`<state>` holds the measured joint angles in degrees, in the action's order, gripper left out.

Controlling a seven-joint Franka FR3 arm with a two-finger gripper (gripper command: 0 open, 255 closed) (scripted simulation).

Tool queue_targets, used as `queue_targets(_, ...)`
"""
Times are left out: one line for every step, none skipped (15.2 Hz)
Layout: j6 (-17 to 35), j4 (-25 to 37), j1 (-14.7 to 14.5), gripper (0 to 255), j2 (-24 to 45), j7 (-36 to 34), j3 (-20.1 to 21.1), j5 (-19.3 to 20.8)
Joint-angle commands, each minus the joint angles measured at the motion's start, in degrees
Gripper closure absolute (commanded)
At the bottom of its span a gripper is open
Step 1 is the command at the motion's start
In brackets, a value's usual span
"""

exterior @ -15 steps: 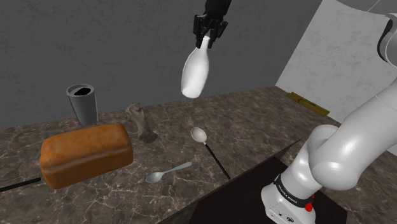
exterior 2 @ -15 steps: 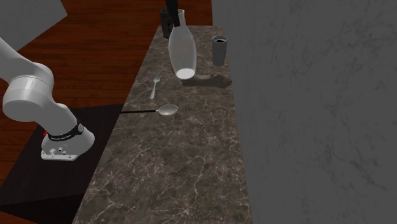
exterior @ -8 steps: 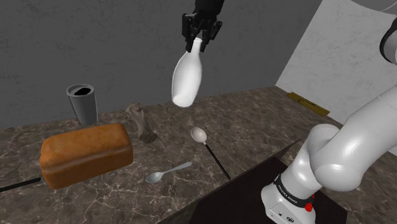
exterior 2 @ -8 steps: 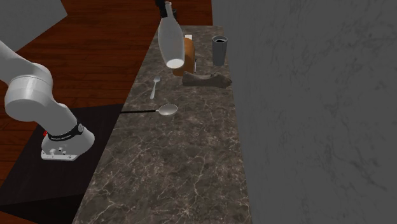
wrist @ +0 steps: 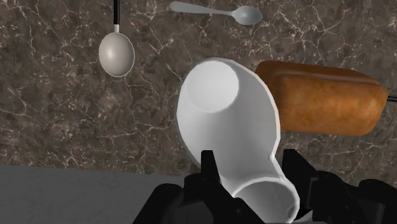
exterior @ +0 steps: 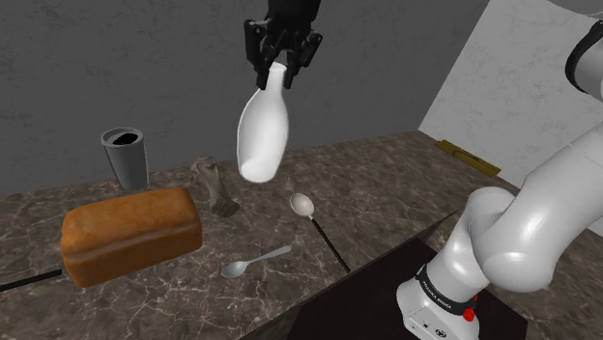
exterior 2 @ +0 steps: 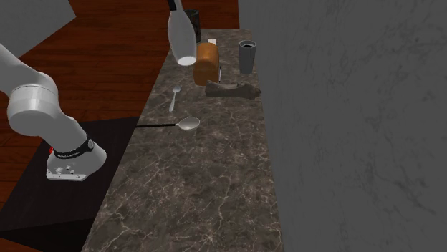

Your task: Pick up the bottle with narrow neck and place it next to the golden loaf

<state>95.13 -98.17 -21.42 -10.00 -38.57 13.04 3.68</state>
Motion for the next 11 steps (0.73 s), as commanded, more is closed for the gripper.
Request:
queue_targets(-0.23, 0.75, -1.24, 255, 0.78, -3.32, 1.99, 0.23)
queue_targets(-0.50, 1.49, -1.80, 255, 1.40, -4.80, 2.90, 0.42)
queue_targets(-0.78, 2.30, -2.38, 255, 2.10, -6.28, 3.80, 0.65)
queue_targets(-1.08, 3.19, -2.96, 255, 2.86, -7.78, 4.71, 0.92)
queue_targets(-1.40, 4.15, -3.57, 255, 3.69, -9.28, 5.62, 1.23)
queue_targets(-1.74, 5.20, -4.18, 255, 4.60, -10.80, 6.52, 1.59)
queue_targets(-2.12, 6.33, -4.84, 255, 5.58, -12.32, 7.41, 1.99)
queue_targets(-2.52, 7.54, -5.49, 255, 6.64, -13.85, 8.31, 2.45)
queue_targets(-2.96, 8.85, -6.19, 255, 7.78, -15.40, 9.19, 2.97)
queue_targets(-3.43, 10.25, -6.94, 255, 9.00, -16.95, 10.05, 3.55)
queue_targets(-3.95, 11.75, -7.72, 255, 10.30, -18.50, 10.90, 4.20)
